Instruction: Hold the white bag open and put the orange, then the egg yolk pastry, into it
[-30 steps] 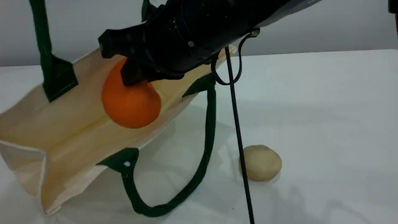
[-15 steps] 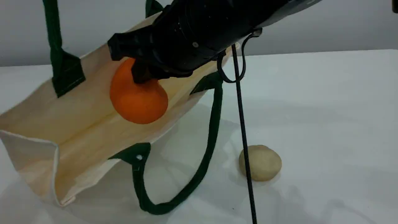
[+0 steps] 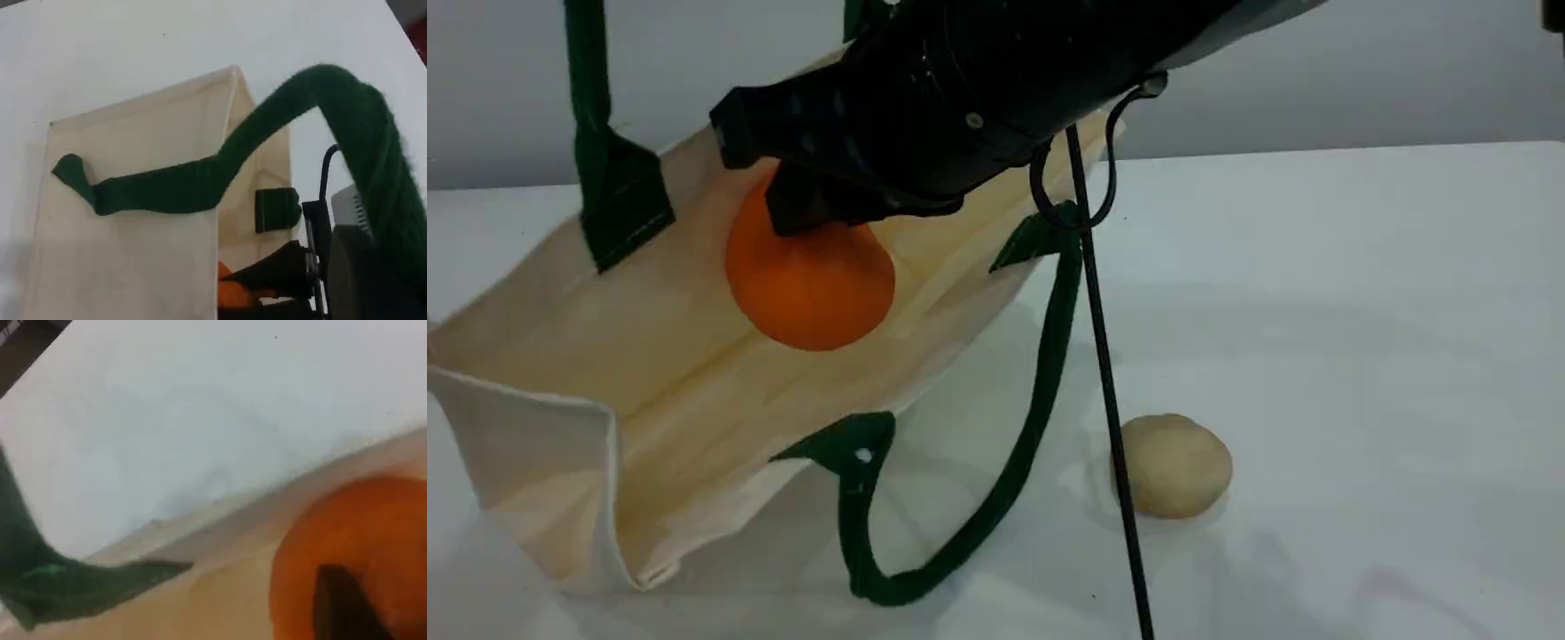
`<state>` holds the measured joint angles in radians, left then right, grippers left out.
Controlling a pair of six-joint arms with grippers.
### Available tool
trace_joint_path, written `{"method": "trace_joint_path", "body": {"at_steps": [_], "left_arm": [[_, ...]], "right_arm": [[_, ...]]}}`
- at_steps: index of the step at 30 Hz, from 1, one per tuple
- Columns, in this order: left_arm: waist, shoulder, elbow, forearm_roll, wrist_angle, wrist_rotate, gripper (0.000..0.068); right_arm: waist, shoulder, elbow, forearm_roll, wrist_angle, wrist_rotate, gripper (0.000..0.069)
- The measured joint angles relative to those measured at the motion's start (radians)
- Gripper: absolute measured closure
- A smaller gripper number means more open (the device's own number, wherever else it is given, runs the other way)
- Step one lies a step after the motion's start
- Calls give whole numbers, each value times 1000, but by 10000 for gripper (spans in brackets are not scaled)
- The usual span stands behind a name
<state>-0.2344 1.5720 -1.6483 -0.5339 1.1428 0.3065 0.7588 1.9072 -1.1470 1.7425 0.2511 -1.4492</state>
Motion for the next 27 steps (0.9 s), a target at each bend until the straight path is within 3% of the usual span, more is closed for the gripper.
{"method": "trace_joint_path", "body": {"at_steps": [10,17,27], "left_arm": [[0,0,-1,9,0,0,602],[1,-8,-1,13,2,6,602],[1,-24,-1,46,2,18,602]], "right_arm": [[0,-1,-1,3,4,-48,317],[-1,-48,31,4,-73,-47,294],[-1,-268,280,5,-325,-57,294]]}}
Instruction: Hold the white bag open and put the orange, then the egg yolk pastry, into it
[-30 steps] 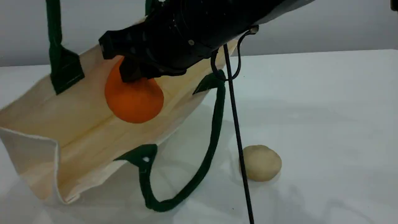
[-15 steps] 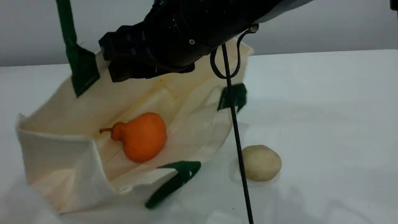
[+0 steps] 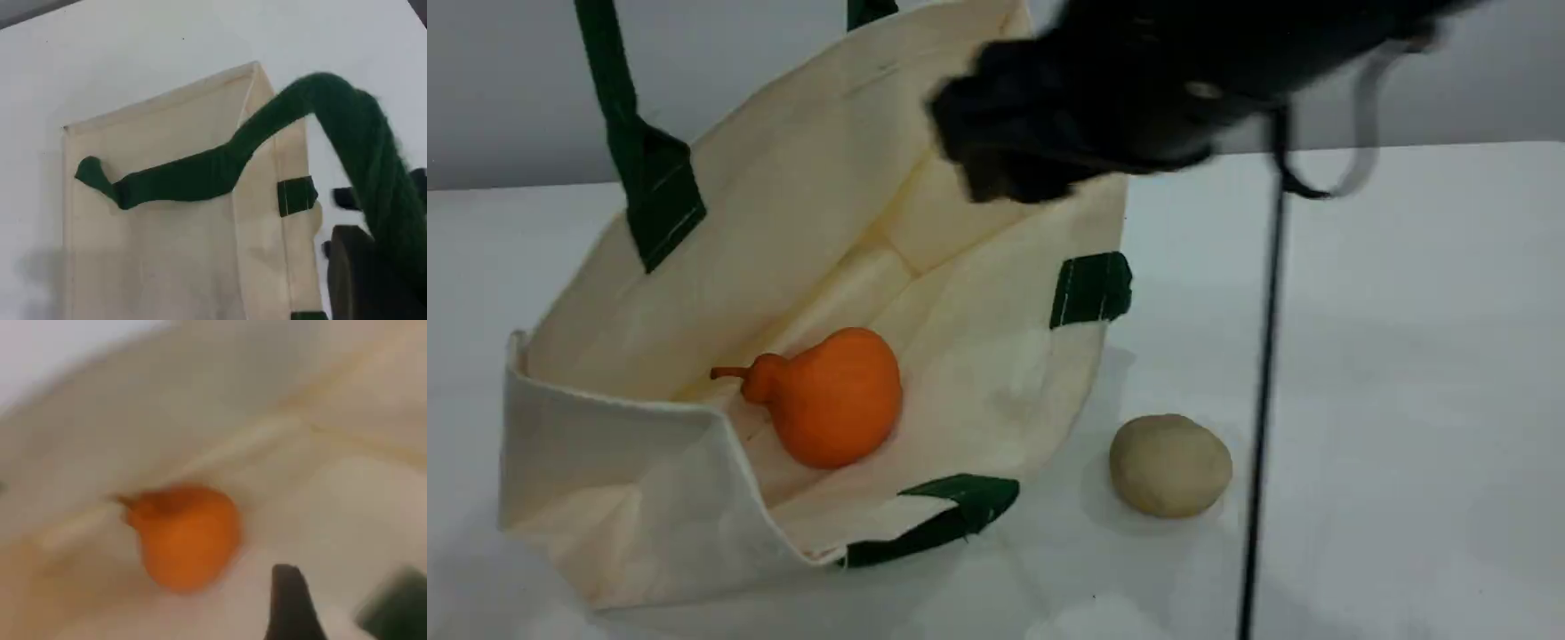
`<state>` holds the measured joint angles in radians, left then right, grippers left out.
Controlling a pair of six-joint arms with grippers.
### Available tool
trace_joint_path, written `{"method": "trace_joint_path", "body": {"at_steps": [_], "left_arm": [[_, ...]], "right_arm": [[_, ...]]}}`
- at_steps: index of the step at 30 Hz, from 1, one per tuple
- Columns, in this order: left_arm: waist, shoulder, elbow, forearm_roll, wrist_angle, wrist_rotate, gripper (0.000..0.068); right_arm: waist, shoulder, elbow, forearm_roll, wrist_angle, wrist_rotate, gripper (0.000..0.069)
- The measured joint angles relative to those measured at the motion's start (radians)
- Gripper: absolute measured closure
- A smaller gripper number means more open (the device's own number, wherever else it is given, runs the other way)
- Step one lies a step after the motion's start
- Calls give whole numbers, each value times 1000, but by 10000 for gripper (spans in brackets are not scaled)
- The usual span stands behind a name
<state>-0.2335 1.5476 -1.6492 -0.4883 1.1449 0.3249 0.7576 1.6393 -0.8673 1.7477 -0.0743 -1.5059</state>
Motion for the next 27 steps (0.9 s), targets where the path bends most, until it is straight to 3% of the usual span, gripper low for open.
{"method": "trace_joint_path", "body": {"at_steps": [7,10,15,27], "left_arm": [[1,0,0,-2,-1,0,602],[1,0,0,-4,-1,0,602],[1,0,0,-5,-1,0,602],[1,0,0,-5,-1,-1,602]], "right_arm": [[0,-52,186,0,-110,0,294],[0,-48,217,0,-126,2,294],[0,7,210,-2,-180,4,294],[0,268,89,-54,-129,8,294]]}}
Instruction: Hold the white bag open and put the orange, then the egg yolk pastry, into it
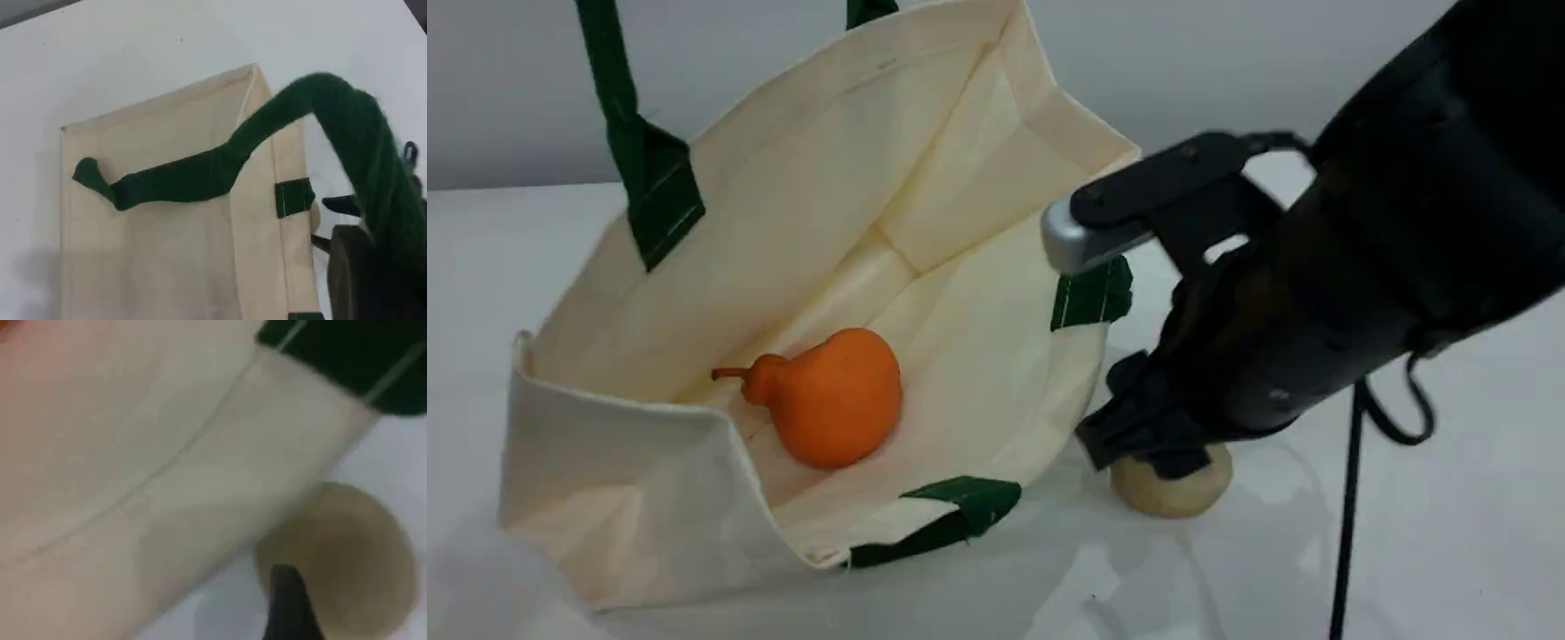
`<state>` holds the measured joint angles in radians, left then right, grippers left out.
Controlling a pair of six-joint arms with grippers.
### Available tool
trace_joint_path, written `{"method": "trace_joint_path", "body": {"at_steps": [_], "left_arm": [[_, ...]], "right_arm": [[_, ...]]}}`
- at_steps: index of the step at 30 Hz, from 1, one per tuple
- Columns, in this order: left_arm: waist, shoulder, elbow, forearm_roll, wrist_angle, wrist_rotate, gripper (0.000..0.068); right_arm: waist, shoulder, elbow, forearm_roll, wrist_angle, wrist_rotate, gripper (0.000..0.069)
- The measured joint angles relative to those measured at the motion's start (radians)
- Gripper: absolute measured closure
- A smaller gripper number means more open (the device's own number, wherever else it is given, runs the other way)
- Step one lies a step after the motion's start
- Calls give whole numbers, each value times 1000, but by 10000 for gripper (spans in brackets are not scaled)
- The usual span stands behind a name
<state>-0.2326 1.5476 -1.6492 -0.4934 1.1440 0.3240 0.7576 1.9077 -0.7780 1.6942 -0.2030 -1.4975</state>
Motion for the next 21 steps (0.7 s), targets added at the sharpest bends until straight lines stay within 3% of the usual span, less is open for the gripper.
{"method": "trace_joint_path", "body": {"at_steps": [10,15,18,21], "left_arm": [[0,0,0,0,0,0,602],[0,0,0,0,1,0,602],[0,0,0,0,1,0,602],[0,0,1,0,1,0,602]], "right_arm": [[-22,103,-32,-27,-3,-4,294],[-69,120,-58,-33,54,-4,297],[-71,120,-59,-36,63,-5,348],[-71,120,-59,-40,64,-5,479]]}}
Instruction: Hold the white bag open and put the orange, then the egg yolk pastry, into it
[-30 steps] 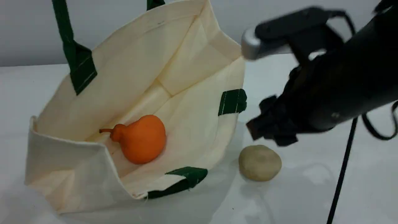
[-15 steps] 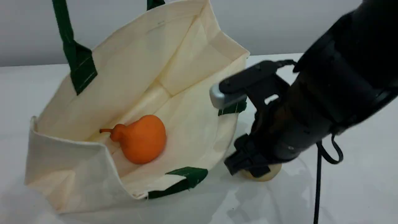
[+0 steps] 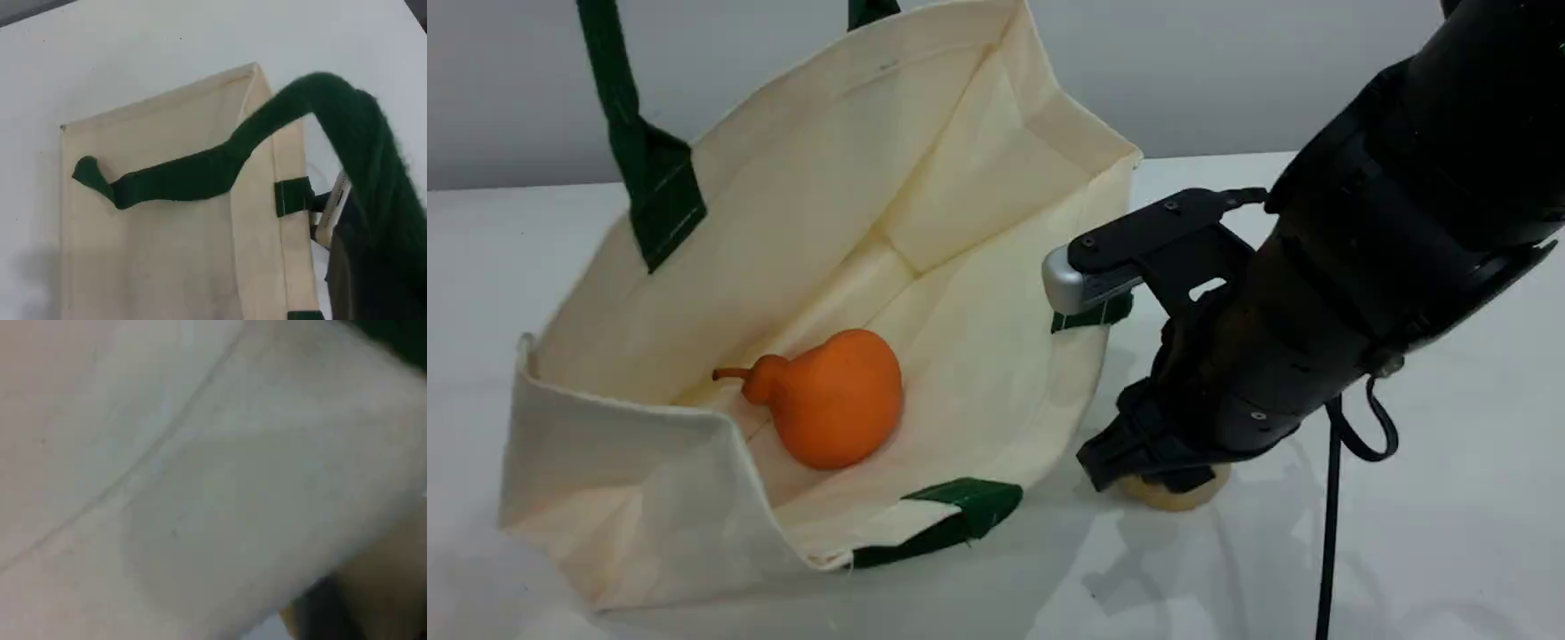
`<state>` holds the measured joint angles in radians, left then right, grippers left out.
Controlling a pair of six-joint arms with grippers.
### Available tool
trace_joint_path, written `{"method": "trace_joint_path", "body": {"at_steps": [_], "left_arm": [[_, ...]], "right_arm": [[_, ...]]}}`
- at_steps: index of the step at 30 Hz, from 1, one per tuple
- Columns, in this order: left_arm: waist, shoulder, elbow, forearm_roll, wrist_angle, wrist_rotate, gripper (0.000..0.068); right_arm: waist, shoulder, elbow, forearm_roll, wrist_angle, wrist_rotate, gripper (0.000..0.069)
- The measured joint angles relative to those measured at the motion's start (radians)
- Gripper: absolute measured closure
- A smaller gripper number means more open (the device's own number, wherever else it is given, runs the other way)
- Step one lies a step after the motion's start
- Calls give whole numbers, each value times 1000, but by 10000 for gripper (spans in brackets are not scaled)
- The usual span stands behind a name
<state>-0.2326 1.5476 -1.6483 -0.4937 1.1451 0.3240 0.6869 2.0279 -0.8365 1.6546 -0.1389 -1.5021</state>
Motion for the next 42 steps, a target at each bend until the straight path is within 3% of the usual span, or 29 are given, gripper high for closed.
{"method": "trace_joint_path", "body": {"at_steps": [3,10,18,30,35,42], "left_arm": [[0,0,0,0,1,0,602],[0,0,0,0,1,0,602],[0,0,0,0,1,0,602],[0,0,0,0,0,0,602],[0,0,0,-3,0,0,602],[0,0,0,-6,0,0,602]], "right_arm": [[1,0,1,0,-10,0,598],[-1,-59,56,30,-136,-27,598],[-1,-227,141,96,-115,-69,598],[0,-541,152,87,169,-68,598],[0,-510,128,85,311,-68,599],[0,-387,24,85,397,-68,601]]}}
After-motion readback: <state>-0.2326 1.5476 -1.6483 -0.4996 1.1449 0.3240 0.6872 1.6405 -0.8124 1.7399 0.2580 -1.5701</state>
